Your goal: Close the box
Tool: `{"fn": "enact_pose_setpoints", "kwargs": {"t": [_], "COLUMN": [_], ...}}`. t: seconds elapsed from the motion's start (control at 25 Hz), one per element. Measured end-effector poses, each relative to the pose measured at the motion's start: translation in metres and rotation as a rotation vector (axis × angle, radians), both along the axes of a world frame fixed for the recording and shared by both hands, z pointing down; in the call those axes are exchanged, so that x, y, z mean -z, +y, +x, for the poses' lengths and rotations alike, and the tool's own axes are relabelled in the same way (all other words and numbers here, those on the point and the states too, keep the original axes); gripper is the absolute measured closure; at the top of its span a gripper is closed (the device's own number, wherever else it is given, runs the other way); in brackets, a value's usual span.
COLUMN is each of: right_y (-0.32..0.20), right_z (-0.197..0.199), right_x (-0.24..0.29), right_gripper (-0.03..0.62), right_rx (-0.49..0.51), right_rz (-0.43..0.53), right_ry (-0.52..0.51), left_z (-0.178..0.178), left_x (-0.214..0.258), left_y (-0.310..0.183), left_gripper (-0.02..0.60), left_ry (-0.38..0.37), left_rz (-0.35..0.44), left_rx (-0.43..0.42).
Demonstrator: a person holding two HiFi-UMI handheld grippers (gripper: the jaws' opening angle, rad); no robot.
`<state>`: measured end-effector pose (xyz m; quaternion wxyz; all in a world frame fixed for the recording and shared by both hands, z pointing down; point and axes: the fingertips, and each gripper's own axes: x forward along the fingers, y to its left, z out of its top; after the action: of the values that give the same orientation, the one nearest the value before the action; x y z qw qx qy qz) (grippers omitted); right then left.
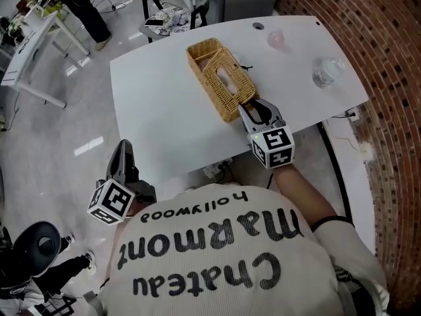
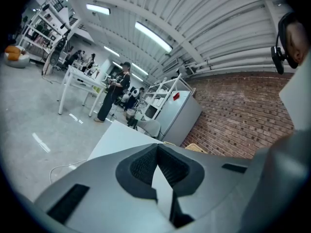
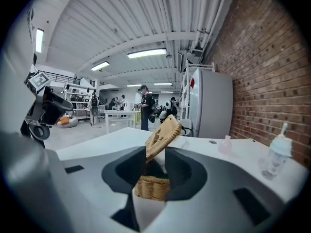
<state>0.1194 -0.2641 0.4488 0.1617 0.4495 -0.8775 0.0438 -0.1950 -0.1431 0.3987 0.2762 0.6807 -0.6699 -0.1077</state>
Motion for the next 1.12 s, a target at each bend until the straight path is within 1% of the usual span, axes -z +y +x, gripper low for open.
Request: {"fn": "enact_pose_setpoints", "kwargs": {"t": [0.2, 0.72, 1.12], "right_y": [-0.002, -0.009, -0.012], "right_z": [0.003, 0.016, 0.020], "right_x": [-0.003, -0.017, -0.023], "right_gripper": [0.465, 0.448, 0.444], "right_rx": [-0.010, -0.069, -0.121], "right_rz": [-0.013, -0.114, -0.160], "right_ry": [-0.020, -0.133, -0.173], "left_z": [0.000, 0.000, -0.004], "left_x": [-0.005, -0.008, -0.009], "left_y": [0.000, -0.003, -0.003], "left_gripper": [0.580, 0.580, 0.580], "left_ry": [0.006, 0.003, 0.001], "left_rz": [-0.006, -0.013, -0.018], "left_rx": [0.002, 0.010, 0.019]}}
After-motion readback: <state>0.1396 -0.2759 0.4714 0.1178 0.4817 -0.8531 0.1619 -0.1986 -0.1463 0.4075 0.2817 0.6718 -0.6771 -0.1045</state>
